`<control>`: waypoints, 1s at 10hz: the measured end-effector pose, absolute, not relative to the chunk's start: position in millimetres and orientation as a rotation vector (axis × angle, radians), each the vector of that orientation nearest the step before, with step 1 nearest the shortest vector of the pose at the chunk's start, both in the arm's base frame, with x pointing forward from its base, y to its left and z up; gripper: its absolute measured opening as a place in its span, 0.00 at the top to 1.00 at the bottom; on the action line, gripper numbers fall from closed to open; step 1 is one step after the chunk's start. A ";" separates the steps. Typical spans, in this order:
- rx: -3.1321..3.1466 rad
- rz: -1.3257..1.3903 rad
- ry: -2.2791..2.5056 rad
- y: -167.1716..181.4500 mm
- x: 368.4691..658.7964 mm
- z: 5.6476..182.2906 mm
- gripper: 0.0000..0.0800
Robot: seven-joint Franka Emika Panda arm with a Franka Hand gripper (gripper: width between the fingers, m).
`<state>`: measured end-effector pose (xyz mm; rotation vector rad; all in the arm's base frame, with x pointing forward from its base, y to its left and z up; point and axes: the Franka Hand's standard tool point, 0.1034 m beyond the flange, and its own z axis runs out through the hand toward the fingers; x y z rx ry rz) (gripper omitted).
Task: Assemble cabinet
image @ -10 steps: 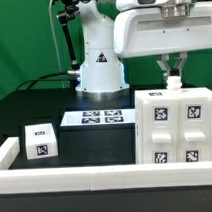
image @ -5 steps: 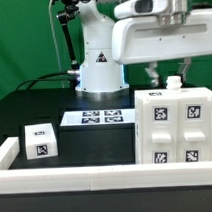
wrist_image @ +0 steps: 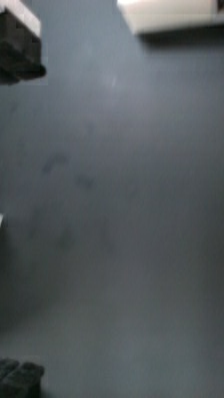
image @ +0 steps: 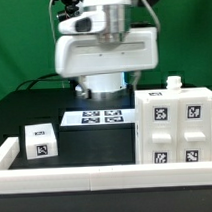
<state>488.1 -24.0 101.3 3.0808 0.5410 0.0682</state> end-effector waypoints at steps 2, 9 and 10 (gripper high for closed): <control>3.066 0.059 0.595 -57.2 501.4 106.4 0.00; 3.089 0.013 0.483 -65.0 493.6 93.7 0.00; 3.087 -0.008 0.446 -88.7 486.9 87.4 0.00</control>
Offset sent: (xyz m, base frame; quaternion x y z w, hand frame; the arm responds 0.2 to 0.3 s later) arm 0.0000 0.0000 0.0000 0.0000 0.0000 0.0000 1.0000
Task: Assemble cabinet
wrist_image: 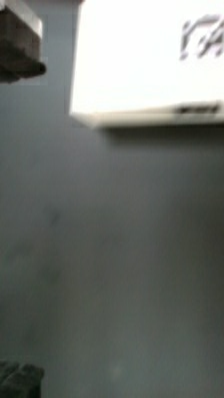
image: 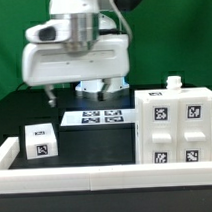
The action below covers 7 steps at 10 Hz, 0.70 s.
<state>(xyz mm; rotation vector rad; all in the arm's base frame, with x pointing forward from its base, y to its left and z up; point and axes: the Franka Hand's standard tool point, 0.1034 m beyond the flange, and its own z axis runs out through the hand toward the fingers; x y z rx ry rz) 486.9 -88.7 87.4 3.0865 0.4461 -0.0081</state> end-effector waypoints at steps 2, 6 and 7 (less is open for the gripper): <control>3.074 -0.043 0.498 -119.4 476.2 76.6 0.00; 3.079 -0.061 0.493 -129.6 472.2 70.2 0.00; 3.079 -0.061 0.495 -129.6 472.1 70.1 0.00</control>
Offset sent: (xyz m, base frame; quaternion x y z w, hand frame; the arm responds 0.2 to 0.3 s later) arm 0.0000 0.0000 0.0000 0.0000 0.0000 0.0000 1.0000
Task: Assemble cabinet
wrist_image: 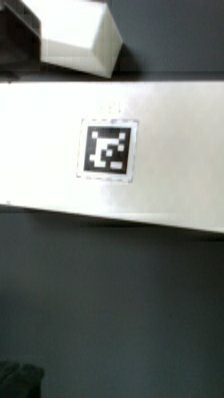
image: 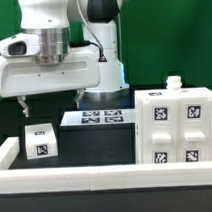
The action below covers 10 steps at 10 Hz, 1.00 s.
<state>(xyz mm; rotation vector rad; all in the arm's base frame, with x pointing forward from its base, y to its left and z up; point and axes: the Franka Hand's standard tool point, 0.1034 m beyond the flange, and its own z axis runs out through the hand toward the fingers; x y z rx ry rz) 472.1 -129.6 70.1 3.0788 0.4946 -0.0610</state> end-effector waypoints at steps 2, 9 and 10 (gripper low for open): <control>3.061 -0.090 0.605 -156.8 464.6 60.9 0.00; 3.064 -0.157 0.654 -163.2 447.8 36.0 0.00; 3.064 -0.165 0.663 -160.3 447.1 33.0 0.00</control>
Offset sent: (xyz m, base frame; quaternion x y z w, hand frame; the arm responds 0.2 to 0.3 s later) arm -0.0023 -0.0221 -0.0188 0.0294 0.0092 -0.0211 0.9993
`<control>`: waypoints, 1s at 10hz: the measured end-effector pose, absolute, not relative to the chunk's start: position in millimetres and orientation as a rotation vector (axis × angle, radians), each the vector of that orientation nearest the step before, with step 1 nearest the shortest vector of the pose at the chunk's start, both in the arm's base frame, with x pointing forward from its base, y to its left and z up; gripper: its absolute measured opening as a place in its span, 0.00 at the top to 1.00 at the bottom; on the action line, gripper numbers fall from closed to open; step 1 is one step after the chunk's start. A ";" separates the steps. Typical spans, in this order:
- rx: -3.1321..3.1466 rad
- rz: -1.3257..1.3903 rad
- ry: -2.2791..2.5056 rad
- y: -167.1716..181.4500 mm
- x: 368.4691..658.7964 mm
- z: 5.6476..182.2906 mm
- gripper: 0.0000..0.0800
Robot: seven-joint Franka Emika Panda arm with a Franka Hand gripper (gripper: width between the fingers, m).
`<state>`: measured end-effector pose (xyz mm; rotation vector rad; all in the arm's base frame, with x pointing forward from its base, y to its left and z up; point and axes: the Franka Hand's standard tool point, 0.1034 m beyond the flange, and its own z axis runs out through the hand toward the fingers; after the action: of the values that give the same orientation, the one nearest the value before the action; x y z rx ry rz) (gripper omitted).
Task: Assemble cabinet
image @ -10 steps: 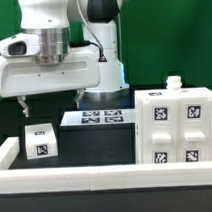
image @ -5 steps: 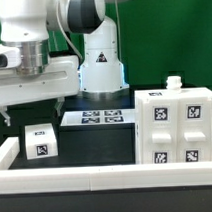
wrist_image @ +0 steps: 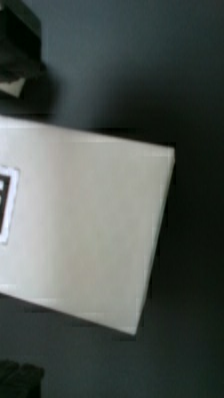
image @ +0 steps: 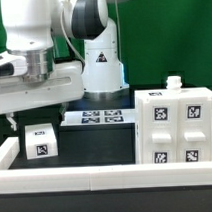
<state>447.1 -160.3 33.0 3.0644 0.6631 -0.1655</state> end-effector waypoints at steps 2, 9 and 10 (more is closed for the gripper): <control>3.066 -0.179 0.662 -154.9 444.5 24.9 0.00; 3.047 -0.160 0.684 -161.2 439.9 8.0 0.00; 3.034 -0.127 0.686 -162.4 442.3 7.5 0.15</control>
Offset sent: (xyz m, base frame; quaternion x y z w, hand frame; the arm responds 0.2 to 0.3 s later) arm -0.0037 -0.0032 -0.0177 0.0000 0.0179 -0.0029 0.9998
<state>442.3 -162.4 7.5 3.0343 0.6861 -0.1274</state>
